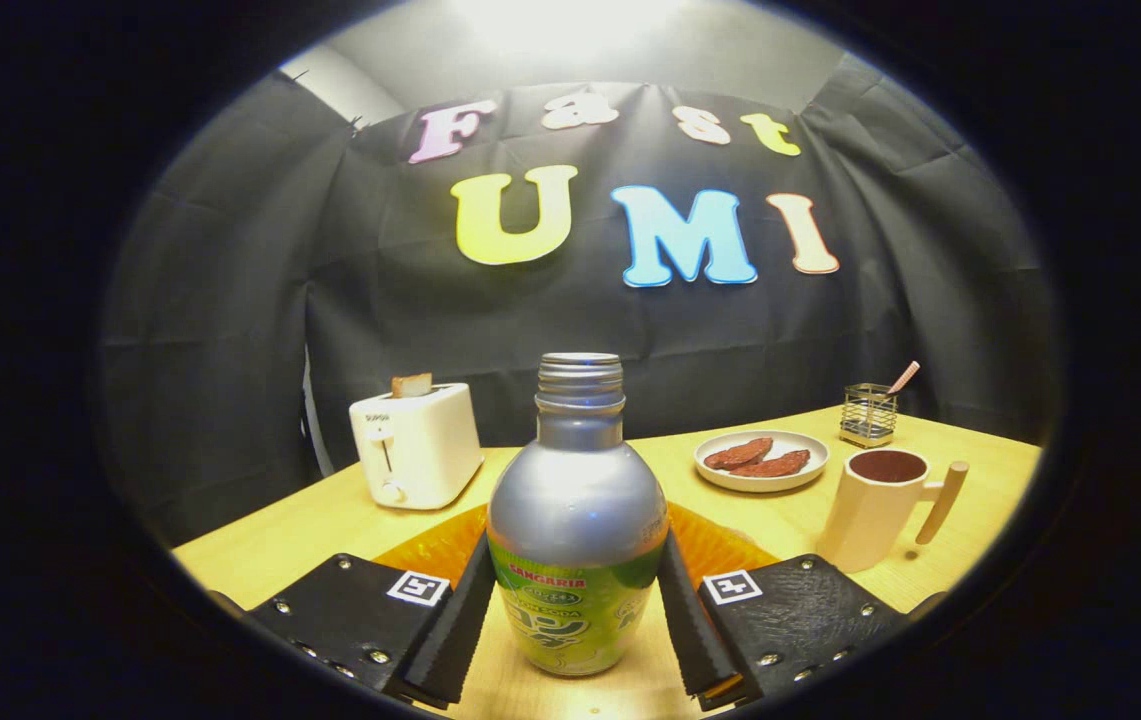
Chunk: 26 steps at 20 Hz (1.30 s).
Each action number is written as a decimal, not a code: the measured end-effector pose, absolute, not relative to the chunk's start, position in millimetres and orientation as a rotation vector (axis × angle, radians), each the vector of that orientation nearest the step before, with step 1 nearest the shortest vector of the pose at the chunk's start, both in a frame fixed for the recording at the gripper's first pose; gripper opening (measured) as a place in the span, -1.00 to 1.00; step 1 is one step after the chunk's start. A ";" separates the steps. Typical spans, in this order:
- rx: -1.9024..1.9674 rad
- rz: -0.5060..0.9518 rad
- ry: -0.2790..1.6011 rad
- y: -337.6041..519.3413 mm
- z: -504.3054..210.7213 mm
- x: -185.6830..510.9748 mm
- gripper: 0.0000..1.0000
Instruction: Take the bottle from table, then pour the juice into the cup, finally place the bottle on the coaster
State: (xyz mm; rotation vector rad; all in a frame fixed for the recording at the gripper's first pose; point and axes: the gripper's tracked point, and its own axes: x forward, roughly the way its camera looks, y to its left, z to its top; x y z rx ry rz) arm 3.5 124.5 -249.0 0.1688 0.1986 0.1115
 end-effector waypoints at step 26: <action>0.849 0.028 0.249 48.0 -230.5 56.5 0.55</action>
